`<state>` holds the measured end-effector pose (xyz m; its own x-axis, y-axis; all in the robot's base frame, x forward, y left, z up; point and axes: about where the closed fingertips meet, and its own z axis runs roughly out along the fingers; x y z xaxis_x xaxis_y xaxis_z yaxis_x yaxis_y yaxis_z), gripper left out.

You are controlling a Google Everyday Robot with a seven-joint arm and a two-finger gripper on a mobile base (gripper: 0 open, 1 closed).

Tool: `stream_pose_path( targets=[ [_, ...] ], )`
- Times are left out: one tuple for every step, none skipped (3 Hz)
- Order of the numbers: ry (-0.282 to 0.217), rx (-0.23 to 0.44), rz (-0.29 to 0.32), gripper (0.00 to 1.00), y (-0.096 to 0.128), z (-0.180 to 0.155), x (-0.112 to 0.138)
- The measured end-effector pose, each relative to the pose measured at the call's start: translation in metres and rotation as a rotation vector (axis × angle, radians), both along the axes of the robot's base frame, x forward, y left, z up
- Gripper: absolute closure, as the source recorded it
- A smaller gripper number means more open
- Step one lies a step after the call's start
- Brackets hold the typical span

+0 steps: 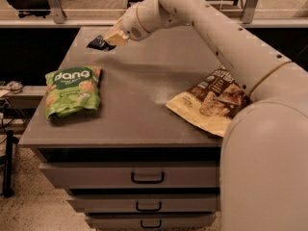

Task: Move rxbar blueberry near green rice chip bag

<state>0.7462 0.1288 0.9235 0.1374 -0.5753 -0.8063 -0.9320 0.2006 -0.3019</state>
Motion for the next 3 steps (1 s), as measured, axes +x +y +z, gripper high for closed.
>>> stream_pose_path(
  targets=[
    [-0.033, -0.01, 0.074, 1.0, 0.004, -0.003, -0.017],
    [-0.057, -0.026, 0.131, 1.0, 0.005, -0.009, -0.03],
    [-0.075, -0.061, 0.174, 1.0, 0.005, -0.021, -0.042]
  ],
)
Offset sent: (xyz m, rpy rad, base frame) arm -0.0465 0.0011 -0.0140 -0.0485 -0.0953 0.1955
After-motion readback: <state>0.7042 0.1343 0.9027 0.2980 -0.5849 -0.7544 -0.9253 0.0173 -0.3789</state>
